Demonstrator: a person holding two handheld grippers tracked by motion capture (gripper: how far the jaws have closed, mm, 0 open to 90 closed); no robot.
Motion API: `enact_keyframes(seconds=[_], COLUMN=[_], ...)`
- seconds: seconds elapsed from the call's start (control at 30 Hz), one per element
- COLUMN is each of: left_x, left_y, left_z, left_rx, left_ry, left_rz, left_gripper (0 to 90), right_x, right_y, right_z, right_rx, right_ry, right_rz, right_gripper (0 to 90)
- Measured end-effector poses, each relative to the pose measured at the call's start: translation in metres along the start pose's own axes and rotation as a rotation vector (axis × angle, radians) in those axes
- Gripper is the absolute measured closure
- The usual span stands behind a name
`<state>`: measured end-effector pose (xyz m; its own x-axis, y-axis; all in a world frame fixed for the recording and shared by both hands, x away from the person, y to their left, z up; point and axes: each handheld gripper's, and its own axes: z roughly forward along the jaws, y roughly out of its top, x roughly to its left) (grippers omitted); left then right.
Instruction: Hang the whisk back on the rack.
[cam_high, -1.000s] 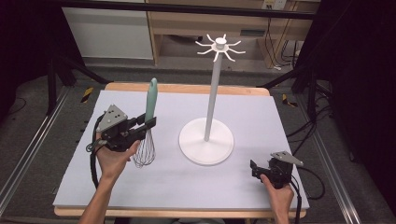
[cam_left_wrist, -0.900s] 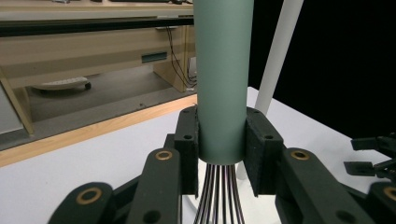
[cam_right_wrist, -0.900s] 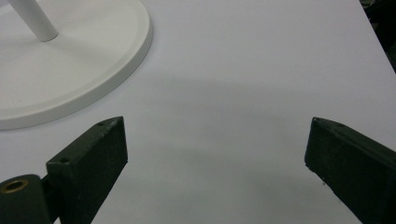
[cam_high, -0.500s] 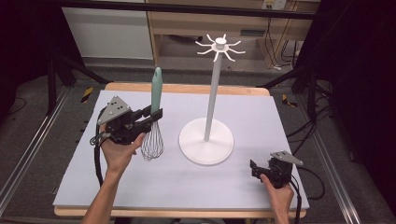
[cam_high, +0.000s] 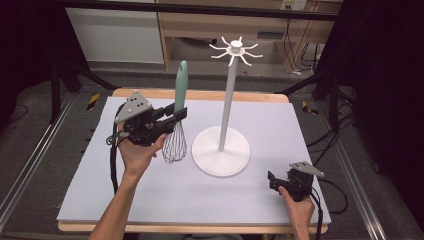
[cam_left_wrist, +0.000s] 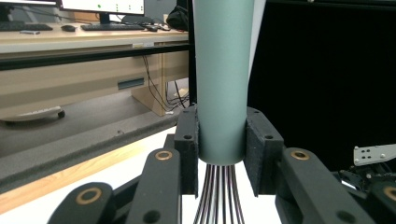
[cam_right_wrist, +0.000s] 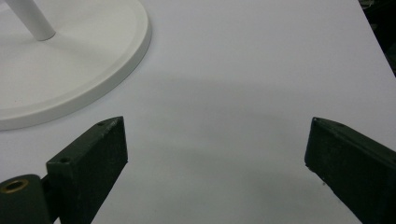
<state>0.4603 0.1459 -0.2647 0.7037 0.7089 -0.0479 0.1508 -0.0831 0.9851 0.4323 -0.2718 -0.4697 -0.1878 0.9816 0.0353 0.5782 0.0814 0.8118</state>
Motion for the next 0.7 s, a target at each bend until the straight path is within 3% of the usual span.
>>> enact_keyframes(seconds=[0.7], left_x=[-0.007], left_y=[0.022], left_z=[0.029], left_rx=[0.03], left_ry=[-0.052], left_rz=[0.032], left_gripper=[68.6], right_x=[0.0], right_y=[0.0], right_z=[0.0], right_rx=[-0.001], right_ry=[0.0], right_rz=[0.001], right_gripper=[6.3])
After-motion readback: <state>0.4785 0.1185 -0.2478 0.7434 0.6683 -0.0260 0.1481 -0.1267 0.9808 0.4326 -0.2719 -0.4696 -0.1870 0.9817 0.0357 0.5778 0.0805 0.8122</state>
